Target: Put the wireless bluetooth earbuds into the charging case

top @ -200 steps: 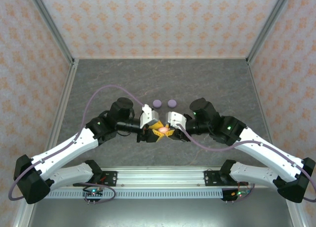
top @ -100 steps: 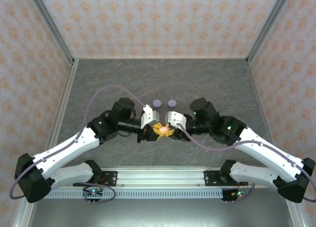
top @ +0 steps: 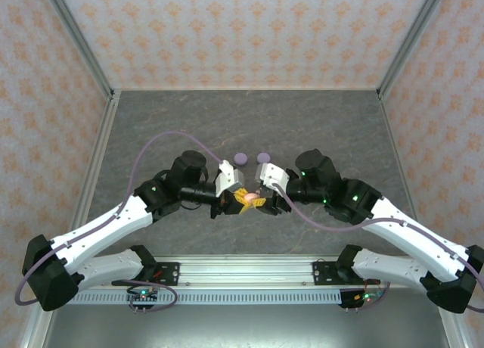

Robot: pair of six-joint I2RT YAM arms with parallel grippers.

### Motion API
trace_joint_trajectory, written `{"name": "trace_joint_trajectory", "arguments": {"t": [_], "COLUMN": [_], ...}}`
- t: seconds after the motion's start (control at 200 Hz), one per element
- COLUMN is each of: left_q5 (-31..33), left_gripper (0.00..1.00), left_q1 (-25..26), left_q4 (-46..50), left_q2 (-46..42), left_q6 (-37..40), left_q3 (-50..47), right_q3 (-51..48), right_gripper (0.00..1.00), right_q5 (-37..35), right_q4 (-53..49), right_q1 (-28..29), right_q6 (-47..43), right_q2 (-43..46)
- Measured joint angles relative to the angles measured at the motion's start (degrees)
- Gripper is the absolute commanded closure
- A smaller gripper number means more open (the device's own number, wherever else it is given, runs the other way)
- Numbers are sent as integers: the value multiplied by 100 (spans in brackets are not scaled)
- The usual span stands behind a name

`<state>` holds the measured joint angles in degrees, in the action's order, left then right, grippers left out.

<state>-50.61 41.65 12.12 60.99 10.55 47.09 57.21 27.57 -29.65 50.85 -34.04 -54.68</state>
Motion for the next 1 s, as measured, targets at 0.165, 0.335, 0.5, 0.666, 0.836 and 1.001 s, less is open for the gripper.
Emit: {"name": "trace_joint_trajectory", "arguments": {"t": [0.165, 0.335, 0.5, 0.666, 0.836, 1.001], "left_q5": [28, 157, 173, 160, 160, 448], "left_gripper": [99, 100, 100, 100, 100, 100], "left_q1": [0, -7, 0, 0, 0, 0], "left_q4": [-2, -50, -61, -116, -118, -149], "left_q2": [-17, -31, -61, -144, -166, -326], "left_q6": [-15, -17, -17, -22, -22, -61], "left_q3": [-9, -44, -107, -140, -173, -275], "right_q3": [0, 0, 9, 66, 50, 13], "right_gripper": [33, 33, 34, 35, 32, 31], "right_q5": [-59, -229, -367, -487, -496, -717], "right_q4": [44, 90, 225, 225, 256, 267], "right_q1": [0, -35, -433, -531, -614, -780], "right_q6": [20, 149, 400, 546, 647, 931], "right_q2": [-133, -142, -184, -411, -337, -2]}}
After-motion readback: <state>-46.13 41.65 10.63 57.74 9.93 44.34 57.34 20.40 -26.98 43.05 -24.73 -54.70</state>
